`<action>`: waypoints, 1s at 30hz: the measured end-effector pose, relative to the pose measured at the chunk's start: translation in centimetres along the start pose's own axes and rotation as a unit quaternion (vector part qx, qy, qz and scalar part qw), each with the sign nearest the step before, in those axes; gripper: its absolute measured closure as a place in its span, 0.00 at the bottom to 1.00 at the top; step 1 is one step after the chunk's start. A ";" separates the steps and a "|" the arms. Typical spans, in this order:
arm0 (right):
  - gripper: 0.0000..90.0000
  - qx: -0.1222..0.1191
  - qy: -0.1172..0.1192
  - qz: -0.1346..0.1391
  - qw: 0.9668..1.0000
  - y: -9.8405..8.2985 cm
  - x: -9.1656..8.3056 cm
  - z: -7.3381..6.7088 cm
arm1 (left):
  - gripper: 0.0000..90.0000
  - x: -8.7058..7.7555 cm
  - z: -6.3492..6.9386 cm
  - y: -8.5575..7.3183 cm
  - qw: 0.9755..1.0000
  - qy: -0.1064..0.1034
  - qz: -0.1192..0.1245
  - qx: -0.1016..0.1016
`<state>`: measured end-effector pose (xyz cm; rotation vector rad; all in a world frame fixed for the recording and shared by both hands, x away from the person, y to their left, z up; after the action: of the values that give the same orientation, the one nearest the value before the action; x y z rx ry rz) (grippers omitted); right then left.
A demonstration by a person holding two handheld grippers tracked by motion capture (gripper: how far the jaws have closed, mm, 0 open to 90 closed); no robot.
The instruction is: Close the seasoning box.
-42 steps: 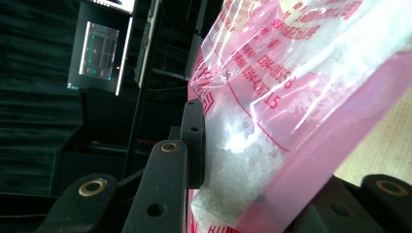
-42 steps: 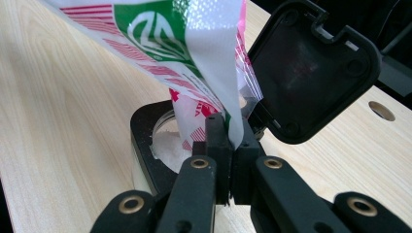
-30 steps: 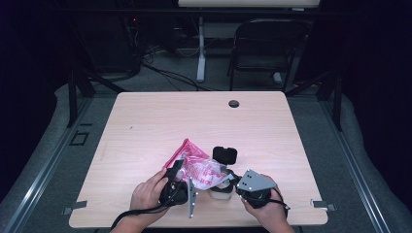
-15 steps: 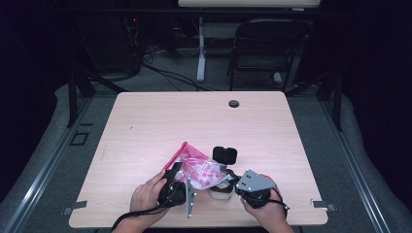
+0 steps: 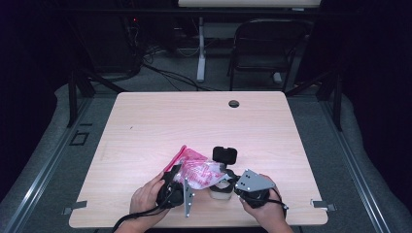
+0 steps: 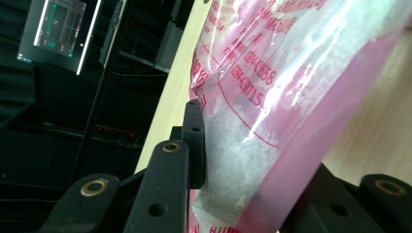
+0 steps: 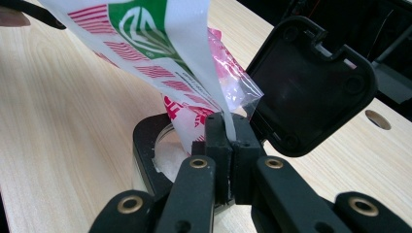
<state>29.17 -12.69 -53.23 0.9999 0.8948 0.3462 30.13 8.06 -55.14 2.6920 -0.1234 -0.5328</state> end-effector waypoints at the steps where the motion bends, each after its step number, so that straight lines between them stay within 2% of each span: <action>1: 0.98 0.000 -0.001 0.000 1.000 0.0 0.0 0.0 | 0.84 0.0 0.0 0.0 1.000 -0.003 0.000 -0.004; 6: 0.98 0.001 0.000 0.001 1.000 0.0 0.0 0.0 | 0.84 0.1 0.0 -0.2 1.000 -0.017 0.000 -0.020; 10: 0.98 0.001 0.001 0.003 1.000 0.1 0.1 -0.1 | 0.84 0.1 0.0 -0.2 1.000 -0.019 0.001 -0.021; 16: 0.98 0.003 0.003 0.003 1.000 0.1 0.1 -0.1 | 0.84 0.3 0.3 -0.5 0.998 -0.038 0.005 -0.051; 20: 0.97 0.004 0.003 0.004 1.000 0.2 0.2 -0.2 | 0.85 0.4 0.4 -0.7 0.997 -0.047 0.003 -0.056; 25: 0.96 0.004 0.002 0.011 1.000 0.4 0.1 -0.2 | 0.85 0.5 0.7 -1.1 0.994 -0.064 0.007 -0.085; 28: 0.96 0.003 0.002 0.013 1.000 0.5 0.1 -0.4 | 0.85 0.6 0.9 -1.3 0.992 -0.075 0.004 -0.096; 30: 0.96 0.002 0.001 0.012 1.000 0.5 0.1 -0.4 | 0.85 0.6 1.0 -1.4 0.992 -0.079 0.001 -0.097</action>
<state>28.99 -12.15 -52.93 1.0158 0.8862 0.3657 30.30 8.90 -56.74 2.4593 -0.1123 -0.7185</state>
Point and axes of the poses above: each handheld gripper's, and its own axes: x roughly forward along the jaws, y roughly out of its top, z roughly to its right, the point moved 6 cm from there along x, roughly forward along the jaws, and after that the axes turned 4 degrees about y, right-handed, at the moved point
